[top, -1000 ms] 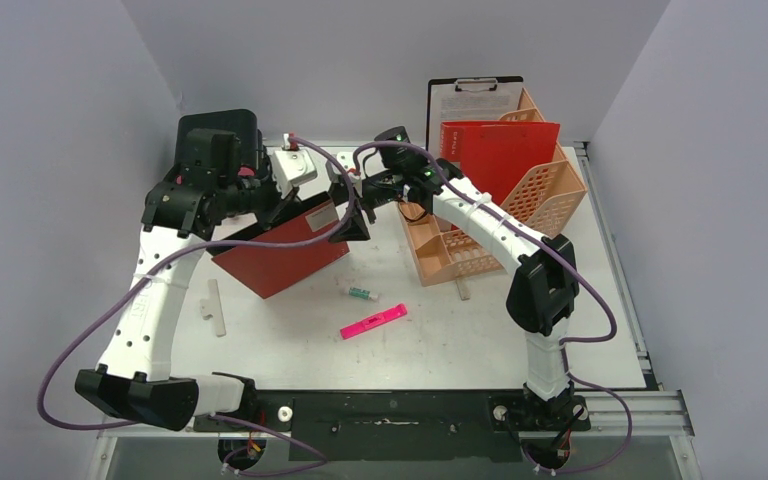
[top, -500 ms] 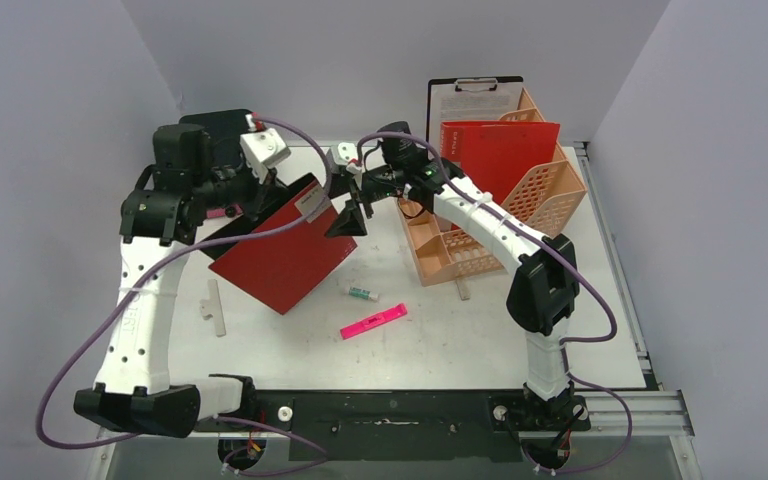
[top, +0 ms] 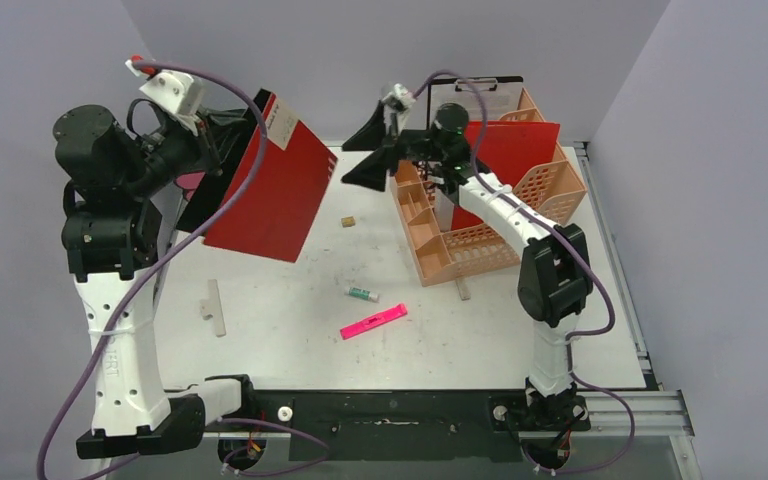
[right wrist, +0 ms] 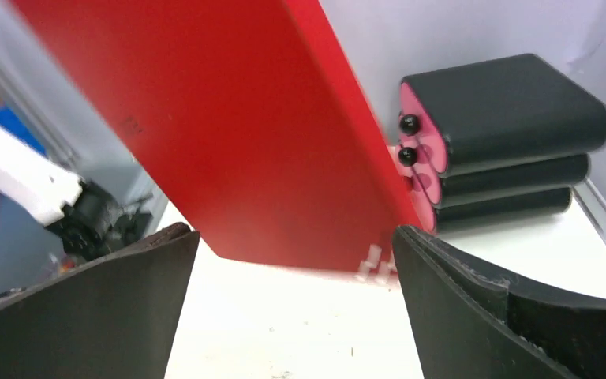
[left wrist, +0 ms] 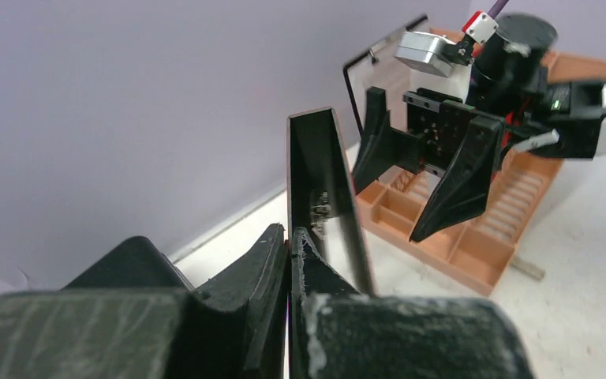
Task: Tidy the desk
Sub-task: Pick up the folder from the center of the board.
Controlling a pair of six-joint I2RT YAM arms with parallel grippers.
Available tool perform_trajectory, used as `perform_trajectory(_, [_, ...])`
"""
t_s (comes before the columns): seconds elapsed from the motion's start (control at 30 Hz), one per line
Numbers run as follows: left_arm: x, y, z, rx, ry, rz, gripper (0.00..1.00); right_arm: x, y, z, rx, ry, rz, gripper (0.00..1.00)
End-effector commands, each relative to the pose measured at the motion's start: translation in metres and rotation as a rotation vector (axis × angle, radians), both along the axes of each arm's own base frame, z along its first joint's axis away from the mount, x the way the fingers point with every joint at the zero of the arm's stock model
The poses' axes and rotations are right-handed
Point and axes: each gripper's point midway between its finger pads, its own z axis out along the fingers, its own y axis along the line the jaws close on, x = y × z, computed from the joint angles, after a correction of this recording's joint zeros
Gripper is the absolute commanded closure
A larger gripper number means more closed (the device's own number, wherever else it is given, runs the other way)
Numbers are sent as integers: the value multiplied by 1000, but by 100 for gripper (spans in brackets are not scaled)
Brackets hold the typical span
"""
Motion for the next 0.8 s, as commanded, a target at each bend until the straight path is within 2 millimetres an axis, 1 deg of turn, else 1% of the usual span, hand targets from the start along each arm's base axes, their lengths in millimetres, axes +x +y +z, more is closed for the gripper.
perform_trajectory(0.0, [-10,14,87,-121,-238,86,100,-12,-64,101,324,56,34,0])
perform_trajectory(0.07, [-12,16,97,-164,-240,91,100,-6,-73,101,323,74,-7,0])
perform_trajectory(0.13, [-14,17,107,-202,-250,90,100,-3,-76,94,305,93,-41,4])
perform_trajectory(0.23, [-17,16,117,-257,-249,73,100,4,-69,77,251,197,-81,4])
perform_trajectory(0.33, [-19,14,122,-300,-240,49,100,15,-62,59,185,321,-135,4])
perform_trajectory(0.43, [-23,11,127,-327,-235,22,100,18,-56,47,145,408,-173,4])
perform_trajectory(0.47, [-25,9,128,-333,-233,10,100,15,-53,44,141,429,-166,4])
perform_trajectory(0.57, [-26,9,131,-354,-231,2,100,-1,-47,47,172,461,-118,5])
perform_trajectory(0.7, [-30,8,137,-382,-232,-19,100,-29,-42,56,227,454,-25,6])
perform_trajectory(0.77, [-32,7,140,-396,-232,-34,100,-39,-39,56,243,439,0,7])
